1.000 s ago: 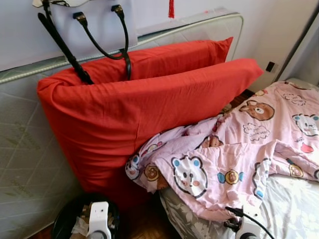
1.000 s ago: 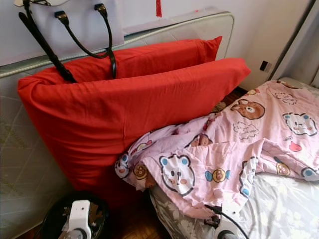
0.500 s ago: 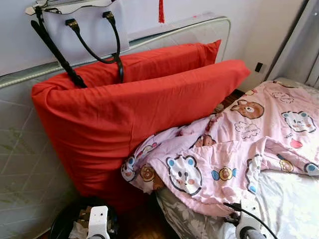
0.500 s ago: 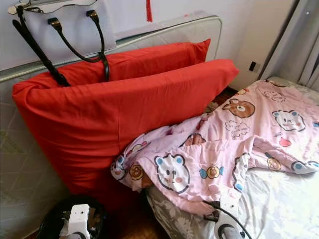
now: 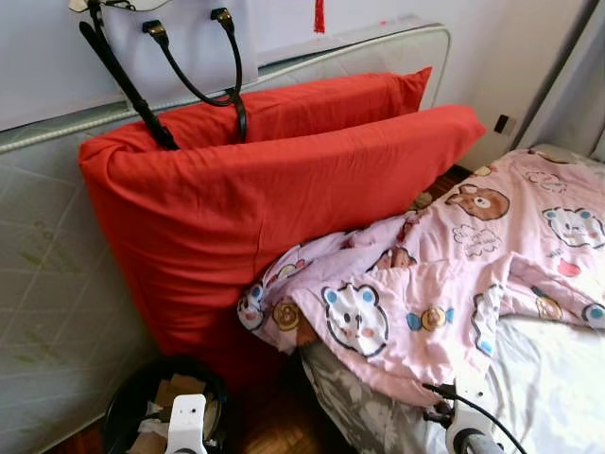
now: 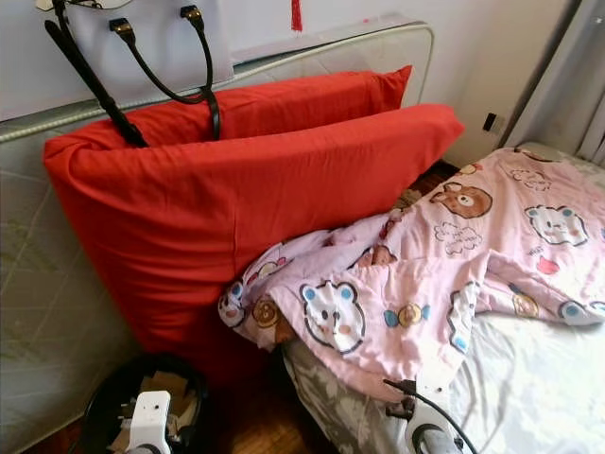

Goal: Clean up the room

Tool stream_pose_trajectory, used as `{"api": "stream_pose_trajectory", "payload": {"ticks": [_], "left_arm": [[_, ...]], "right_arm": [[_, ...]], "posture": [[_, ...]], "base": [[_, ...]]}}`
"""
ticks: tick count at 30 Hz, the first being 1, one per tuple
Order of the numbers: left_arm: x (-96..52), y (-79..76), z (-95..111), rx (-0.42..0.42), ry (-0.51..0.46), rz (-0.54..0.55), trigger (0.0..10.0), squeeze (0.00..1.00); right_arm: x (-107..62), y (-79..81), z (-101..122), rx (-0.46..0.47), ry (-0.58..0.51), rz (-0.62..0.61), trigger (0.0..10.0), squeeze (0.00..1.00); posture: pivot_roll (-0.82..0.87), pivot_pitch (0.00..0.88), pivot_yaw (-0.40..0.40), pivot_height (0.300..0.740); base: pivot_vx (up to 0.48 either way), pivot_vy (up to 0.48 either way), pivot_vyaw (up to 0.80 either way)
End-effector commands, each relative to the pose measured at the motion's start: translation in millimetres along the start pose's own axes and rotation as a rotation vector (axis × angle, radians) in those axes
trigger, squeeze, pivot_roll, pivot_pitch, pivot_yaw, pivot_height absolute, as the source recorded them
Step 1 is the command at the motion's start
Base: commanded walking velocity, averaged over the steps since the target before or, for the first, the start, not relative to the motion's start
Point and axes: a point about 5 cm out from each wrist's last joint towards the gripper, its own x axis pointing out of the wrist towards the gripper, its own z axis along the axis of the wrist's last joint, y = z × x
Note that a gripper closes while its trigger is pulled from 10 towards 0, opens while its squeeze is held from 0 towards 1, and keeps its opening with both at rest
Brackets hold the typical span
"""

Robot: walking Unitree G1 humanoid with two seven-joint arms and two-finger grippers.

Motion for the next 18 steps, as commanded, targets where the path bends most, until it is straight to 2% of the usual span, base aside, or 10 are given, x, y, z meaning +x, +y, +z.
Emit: {"api": "stream_pose_trajectory", "payload": {"ticks": [1, 18], "left_arm": [[-1.8, 3.7, -7.7, -0.001, 0.030, 0.002, 10.0, 0.00], [-1.4, 2.4, -6.4, 0.007, 0.024, -0.004, 10.0, 0.00]], "right_arm": [[-0.6, 0.8, -3.9, 0.002, 0.015, 0.002, 10.0, 0.00], [-1.3, 0.5, -6.5, -0.008, 0.020, -0.001, 10.0, 0.00]], "posture": [[-0.02, 0.000, 0.001, 0.740], [-0.02, 0.000, 0.000, 0.740]], "base": [[-0.307, 0.000, 0.00], [-0.306, 0.000, 0.00]]}}
